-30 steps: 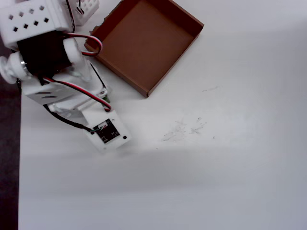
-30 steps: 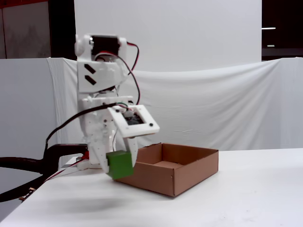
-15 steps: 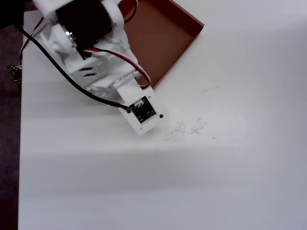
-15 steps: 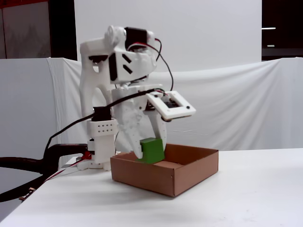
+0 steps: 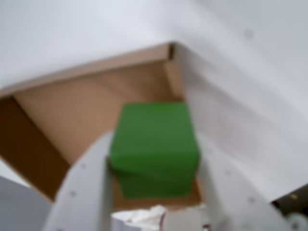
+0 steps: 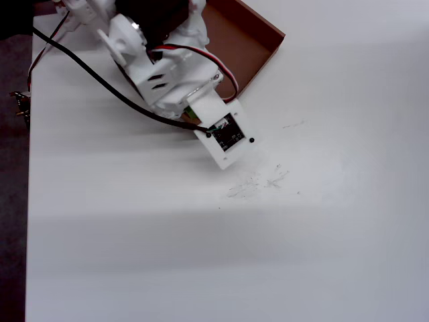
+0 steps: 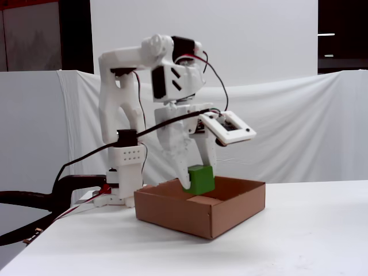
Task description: Grasp a green cube and put it in a box.
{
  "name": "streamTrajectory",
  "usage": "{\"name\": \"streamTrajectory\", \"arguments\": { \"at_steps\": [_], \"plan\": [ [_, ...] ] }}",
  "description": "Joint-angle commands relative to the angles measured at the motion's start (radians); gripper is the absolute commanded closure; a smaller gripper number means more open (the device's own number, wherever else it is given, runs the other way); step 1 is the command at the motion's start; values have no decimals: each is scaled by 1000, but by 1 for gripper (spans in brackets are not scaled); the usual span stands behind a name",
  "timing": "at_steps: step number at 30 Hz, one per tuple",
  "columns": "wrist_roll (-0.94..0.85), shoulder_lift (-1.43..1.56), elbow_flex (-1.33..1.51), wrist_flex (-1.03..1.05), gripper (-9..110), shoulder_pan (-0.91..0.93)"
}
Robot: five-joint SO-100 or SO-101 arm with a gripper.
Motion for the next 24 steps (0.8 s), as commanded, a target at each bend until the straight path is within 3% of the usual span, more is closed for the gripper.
{"name": "streamTrajectory", "arguments": {
  "at_steps": [1,24],
  "plan": [
    [15,18,-92,-2,89,-21],
    [66,-141,-18,-84,88,-83]
  ]
}}
